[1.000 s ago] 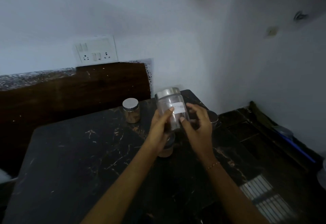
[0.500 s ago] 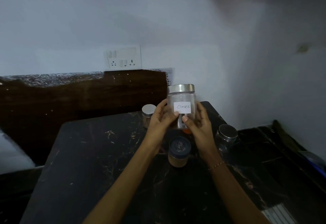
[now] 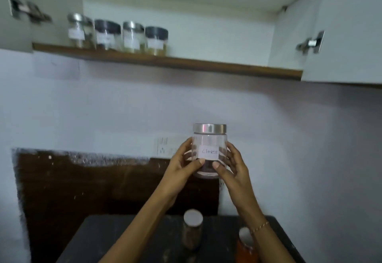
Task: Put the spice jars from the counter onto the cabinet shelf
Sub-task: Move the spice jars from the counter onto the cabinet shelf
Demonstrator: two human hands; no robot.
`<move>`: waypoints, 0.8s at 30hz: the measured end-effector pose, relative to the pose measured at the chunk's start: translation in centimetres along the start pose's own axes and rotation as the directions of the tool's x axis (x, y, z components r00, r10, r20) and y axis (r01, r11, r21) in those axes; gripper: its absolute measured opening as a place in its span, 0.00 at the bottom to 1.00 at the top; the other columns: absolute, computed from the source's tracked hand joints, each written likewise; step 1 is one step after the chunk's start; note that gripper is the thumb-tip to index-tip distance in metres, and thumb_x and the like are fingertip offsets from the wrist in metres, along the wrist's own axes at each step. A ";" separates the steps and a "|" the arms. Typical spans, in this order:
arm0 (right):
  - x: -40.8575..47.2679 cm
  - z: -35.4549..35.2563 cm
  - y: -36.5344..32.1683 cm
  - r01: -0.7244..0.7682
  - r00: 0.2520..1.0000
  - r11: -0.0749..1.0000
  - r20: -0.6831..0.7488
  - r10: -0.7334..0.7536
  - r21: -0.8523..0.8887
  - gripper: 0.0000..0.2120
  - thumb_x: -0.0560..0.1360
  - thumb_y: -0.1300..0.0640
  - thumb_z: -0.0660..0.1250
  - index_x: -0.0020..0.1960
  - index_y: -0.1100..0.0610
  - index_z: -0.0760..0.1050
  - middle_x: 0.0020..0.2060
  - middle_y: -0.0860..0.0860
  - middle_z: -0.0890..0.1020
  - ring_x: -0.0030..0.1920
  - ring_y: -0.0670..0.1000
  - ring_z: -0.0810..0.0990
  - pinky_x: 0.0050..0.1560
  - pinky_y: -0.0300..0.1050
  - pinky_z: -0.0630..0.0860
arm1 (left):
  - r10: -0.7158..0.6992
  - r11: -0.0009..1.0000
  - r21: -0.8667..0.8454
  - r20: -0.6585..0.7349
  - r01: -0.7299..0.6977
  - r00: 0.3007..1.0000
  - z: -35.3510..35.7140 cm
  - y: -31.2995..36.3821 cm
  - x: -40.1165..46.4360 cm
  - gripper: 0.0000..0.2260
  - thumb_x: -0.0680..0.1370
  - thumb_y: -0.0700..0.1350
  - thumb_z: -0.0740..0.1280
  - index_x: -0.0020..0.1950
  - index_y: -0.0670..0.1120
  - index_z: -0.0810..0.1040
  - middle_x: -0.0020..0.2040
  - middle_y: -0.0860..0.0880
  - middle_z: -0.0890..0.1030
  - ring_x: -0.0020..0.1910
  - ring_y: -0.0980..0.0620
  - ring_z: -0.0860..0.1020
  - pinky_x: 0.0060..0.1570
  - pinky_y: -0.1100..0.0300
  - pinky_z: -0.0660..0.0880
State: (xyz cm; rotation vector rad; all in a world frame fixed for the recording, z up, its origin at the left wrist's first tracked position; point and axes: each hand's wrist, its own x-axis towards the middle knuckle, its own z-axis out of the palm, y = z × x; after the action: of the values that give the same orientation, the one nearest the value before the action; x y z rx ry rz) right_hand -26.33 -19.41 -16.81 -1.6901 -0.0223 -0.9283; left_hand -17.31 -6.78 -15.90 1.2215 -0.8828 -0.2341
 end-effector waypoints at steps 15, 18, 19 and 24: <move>26.2 5.2 -12.8 0.325 0.944 0.934 -0.002 -0.329 -0.150 0.27 0.73 0.54 0.68 0.69 0.47 0.62 0.64 0.54 0.74 0.63 0.52 0.74 0.62 0.50 0.74 | 0.407 0.873 0.322 -0.066 -0.367 0.911 -7.1 17.6 21.7 0.24 0.73 0.44 0.71 0.68 0.49 0.69 0.50 0.51 0.74 0.46 0.58 0.75 0.39 0.70 0.75; 31.0 6.3 -12.9 0.248 0.969 0.945 0.041 -0.245 -0.215 0.29 0.73 0.54 0.68 0.71 0.50 0.60 0.66 0.57 0.71 0.64 0.54 0.73 0.64 0.54 0.73 | 0.312 0.892 0.381 -0.121 -0.246 0.943 -8.7 18.5 26.3 0.27 0.72 0.43 0.72 0.70 0.46 0.68 0.53 0.45 0.75 0.55 0.47 0.76 0.54 0.55 0.74; 32.4 6.7 -12.6 0.220 0.975 0.944 0.055 -0.213 -0.247 0.30 0.73 0.55 0.68 0.71 0.51 0.59 0.67 0.58 0.71 0.64 0.55 0.73 0.63 0.52 0.73 | 0.263 0.905 0.380 -0.141 -0.193 0.955 -9.2 18.5 27.7 0.28 0.72 0.41 0.72 0.70 0.44 0.68 0.53 0.42 0.76 0.58 0.45 0.76 0.57 0.52 0.73; 37.3 8.1 -10.5 0.092 0.993 0.940 0.103 -0.061 -0.328 0.32 0.73 0.58 0.69 0.72 0.52 0.57 0.69 0.59 0.68 0.68 0.56 0.69 0.66 0.54 0.70 | 0.106 0.862 0.507 -0.223 0.022 0.969 -10.5 17.6 32.8 0.26 0.71 0.39 0.73 0.67 0.39 0.70 0.60 0.40 0.78 0.59 0.42 0.77 0.60 0.50 0.74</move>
State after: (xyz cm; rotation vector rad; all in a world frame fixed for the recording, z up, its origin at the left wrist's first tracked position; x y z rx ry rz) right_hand -1.08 -25.35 13.06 -2.0566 0.0081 -0.9513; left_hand 6.47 -12.42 14.07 1.6780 -0.7749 0.2014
